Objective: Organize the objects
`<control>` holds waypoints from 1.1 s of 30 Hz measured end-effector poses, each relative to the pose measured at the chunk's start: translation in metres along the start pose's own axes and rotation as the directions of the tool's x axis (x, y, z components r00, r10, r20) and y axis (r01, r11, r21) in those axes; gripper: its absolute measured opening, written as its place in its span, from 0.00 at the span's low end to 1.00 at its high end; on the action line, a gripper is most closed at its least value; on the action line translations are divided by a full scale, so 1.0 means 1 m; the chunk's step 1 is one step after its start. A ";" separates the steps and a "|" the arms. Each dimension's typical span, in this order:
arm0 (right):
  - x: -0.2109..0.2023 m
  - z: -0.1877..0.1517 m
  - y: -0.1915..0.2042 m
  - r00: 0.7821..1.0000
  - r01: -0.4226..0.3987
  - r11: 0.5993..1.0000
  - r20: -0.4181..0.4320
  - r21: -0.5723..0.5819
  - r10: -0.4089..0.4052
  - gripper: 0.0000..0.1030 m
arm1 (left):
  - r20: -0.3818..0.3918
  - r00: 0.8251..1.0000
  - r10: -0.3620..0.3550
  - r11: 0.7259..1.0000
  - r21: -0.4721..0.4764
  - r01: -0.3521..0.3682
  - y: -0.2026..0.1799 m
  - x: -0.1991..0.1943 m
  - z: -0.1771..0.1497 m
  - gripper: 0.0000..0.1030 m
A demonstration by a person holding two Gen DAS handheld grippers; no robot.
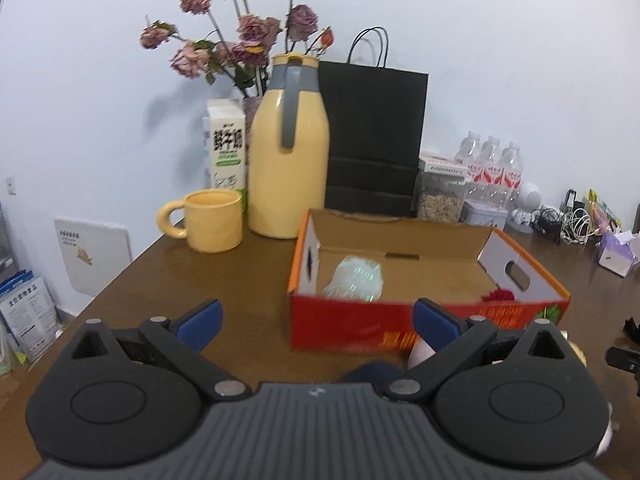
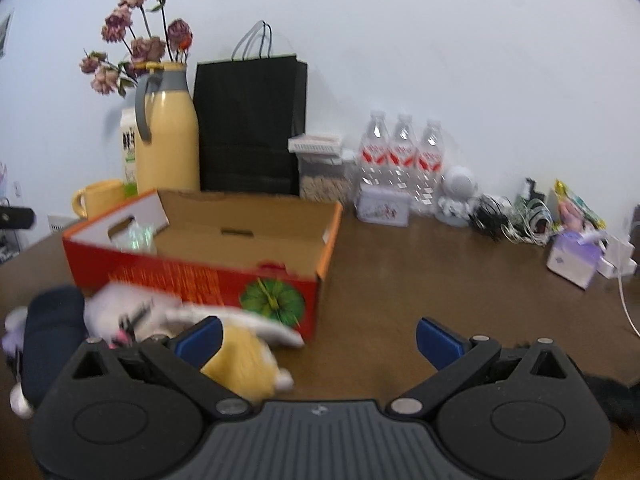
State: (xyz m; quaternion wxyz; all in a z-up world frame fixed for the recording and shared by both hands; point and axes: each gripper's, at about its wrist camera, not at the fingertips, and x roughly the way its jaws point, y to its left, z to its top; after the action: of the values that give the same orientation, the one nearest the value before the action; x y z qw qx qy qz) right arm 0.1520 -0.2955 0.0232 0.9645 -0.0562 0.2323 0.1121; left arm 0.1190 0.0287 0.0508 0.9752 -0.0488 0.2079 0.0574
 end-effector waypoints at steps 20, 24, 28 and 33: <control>-0.006 -0.060 -0.002 0.986 -0.091 0.995 -0.145 -0.047 0.084 0.53 | -0.071 0.994 0.081 0.993 -0.082 -0.087 0.047 -0.042 -0.058 1.00; -0.003 -0.060 0.003 0.985 -0.113 0.992 -0.140 -0.052 0.105 0.30 | -0.072 0.994 0.087 0.991 -0.096 -0.094 0.051 -0.046 -0.060 1.00; -0.007 -0.062 0.006 0.986 -0.114 0.991 -0.132 -0.071 0.104 0.15 | -0.077 0.993 0.086 0.991 -0.092 -0.093 0.051 -0.045 -0.061 1.00; -0.009 -0.064 0.009 0.989 -0.099 0.992 -0.115 -0.081 0.089 0.08 | -0.094 0.992 0.088 0.991 -0.094 -0.097 0.051 -0.039 -0.064 1.00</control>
State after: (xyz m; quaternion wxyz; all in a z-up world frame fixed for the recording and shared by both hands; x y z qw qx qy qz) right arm 0.1138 -0.2991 -0.0302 0.9404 -0.0931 0.2827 0.1643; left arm 0.0511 0.0675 0.0056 0.9576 -0.0898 0.2505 0.1103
